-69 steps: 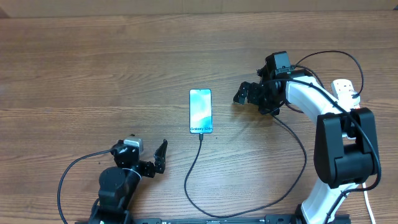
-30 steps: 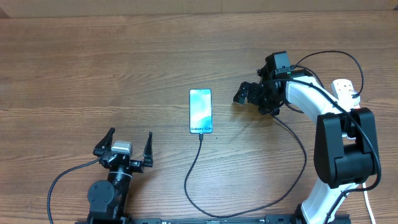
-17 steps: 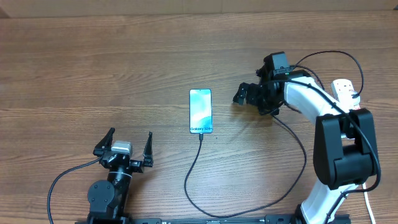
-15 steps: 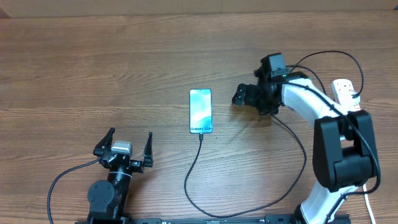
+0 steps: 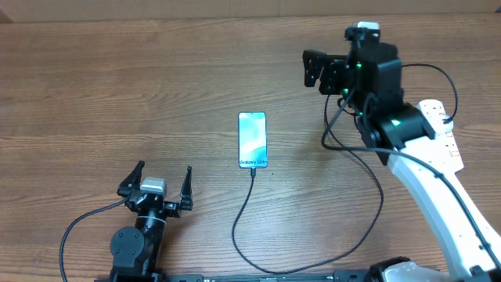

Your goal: Plug charger to phone and switch on socket

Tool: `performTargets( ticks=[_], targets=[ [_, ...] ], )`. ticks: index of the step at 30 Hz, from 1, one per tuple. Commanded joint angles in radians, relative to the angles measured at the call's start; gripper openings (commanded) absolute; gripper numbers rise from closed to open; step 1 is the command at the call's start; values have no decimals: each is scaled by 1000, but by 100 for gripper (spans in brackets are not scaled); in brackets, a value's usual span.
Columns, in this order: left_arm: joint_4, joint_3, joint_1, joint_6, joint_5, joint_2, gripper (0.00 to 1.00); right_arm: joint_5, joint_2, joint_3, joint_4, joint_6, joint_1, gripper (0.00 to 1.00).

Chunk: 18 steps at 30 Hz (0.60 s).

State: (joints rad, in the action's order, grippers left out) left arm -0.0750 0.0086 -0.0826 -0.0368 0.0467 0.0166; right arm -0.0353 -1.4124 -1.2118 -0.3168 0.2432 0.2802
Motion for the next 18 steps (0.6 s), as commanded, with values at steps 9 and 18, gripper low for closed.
performTargets(
  ticks=[9, 18],
  targets=[
    [-2, -4, 6, -20, -13, -12, 100, -156, 146, -11, -275, -69, -12, 100],
    [-2, -4, 6, -20, -13, -12, 100, -286, 158, 40, -534, -85, -14, 100]
  ],
)
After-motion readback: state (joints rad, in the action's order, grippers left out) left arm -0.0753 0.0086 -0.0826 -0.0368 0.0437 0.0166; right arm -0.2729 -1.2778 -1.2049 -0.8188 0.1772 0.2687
